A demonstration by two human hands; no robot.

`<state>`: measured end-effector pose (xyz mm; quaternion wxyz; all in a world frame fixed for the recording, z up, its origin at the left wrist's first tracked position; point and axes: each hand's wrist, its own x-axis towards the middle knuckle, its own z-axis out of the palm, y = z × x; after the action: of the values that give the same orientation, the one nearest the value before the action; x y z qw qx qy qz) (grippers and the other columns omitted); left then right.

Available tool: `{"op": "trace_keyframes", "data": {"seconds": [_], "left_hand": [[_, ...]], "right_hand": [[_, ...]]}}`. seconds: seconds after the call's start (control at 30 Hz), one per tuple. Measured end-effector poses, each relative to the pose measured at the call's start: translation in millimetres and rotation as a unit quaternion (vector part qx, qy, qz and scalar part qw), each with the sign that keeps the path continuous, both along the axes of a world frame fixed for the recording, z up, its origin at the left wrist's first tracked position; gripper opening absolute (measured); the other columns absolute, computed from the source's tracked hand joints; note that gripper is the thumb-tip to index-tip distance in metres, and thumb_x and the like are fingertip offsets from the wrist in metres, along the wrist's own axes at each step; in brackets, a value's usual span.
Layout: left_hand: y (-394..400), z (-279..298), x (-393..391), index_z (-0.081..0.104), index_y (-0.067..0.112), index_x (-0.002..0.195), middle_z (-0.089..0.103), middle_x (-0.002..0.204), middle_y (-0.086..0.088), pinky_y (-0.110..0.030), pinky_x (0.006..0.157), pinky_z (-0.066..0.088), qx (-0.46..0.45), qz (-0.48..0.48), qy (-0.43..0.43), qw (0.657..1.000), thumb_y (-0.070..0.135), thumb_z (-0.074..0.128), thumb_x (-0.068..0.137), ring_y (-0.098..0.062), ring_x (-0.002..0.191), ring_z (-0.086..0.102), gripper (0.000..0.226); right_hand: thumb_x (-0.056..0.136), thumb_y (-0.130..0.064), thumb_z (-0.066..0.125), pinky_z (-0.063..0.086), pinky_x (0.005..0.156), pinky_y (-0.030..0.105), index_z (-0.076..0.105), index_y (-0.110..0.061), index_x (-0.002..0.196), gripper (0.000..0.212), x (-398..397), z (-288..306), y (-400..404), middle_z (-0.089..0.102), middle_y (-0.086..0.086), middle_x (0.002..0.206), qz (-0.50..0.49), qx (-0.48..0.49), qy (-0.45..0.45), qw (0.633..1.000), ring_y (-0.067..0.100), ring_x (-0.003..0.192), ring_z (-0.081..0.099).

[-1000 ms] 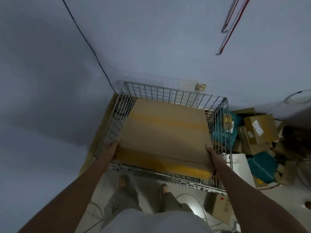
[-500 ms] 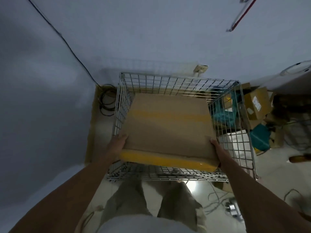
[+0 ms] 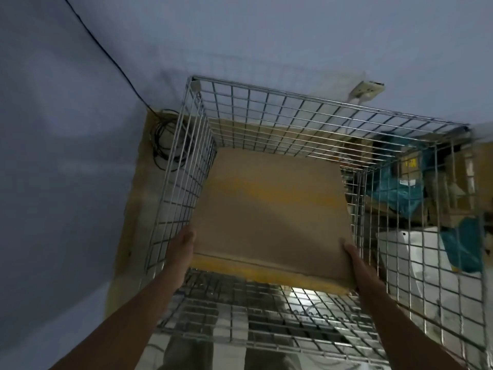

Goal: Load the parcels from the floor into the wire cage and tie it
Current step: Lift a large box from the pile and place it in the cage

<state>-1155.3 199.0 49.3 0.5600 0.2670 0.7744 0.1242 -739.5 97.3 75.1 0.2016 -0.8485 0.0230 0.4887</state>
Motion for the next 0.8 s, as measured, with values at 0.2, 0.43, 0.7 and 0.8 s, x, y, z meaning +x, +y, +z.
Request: {"op": "trace_keyframes", "data": {"seconds": [0.2, 0.43, 0.7, 0.8], "left_hand": [[-16, -86, -2, 0.035, 0.02, 0.158, 0.03, 0.165, 0.0, -0.035, 0.113, 0.032, -0.034, 0.021, 0.009, 0.999, 0.031, 0.041, 0.111, -0.025, 0.149, 0.035, 0.049], [-31, -151, -4, 0.048, 0.03, 0.147, 0.047, 0.152, -0.003, -0.04, 0.104, 0.043, 0.011, 0.014, 0.02, 1.0, 0.022, 0.047, 0.11, -0.023, 0.129, 0.05, 0.038], [-42, -175, 3, 0.048, 0.033, 0.144, 0.048, 0.136, 0.007, -0.05, 0.107, 0.045, 0.045, 0.023, 0.019, 0.999, 0.023, 0.04, 0.112, -0.023, 0.124, 0.051, 0.034], [-34, -169, 10, 0.049, 0.025, 0.146, 0.054, 0.132, 0.005, -0.043, 0.105, 0.045, 0.036, 0.021, 0.01, 0.999, 0.016, 0.037, 0.112, -0.022, 0.121, 0.055, 0.037]], "right_hand": [[0.064, -0.082, 0.07, 0.055, 0.091, 0.048, 0.067, -0.011, 0.122, 0.093, 1, -94, 6, 0.064, 0.016, 0.121, 0.033, 0.008, 0.004, 0.999, 0.033, 0.104, 0.065], [0.053, -0.08, 0.076, 0.054, 0.087, 0.041, 0.071, -0.014, 0.113, 0.09, 4, -168, -12, 0.068, 0.01, 0.12, -0.03, 0.003, 0.01, 0.999, 0.028, 0.104, 0.065], [0.079, -0.05, 0.079, 0.052, 0.101, 0.044, 0.069, -0.013, 0.121, 0.057, 5, -208, -37, 0.074, 0.007, 0.119, -0.105, 0.049, 0.07, 0.991, 0.027, 0.113, 0.067], [0.08, -0.049, 0.078, 0.051, 0.103, 0.046, 0.067, -0.014, 0.129, 0.061, 6, -206, -36, 0.073, 0.006, 0.123, -0.129, 0.079, 0.109, 0.982, 0.028, 0.12, 0.065]]}}
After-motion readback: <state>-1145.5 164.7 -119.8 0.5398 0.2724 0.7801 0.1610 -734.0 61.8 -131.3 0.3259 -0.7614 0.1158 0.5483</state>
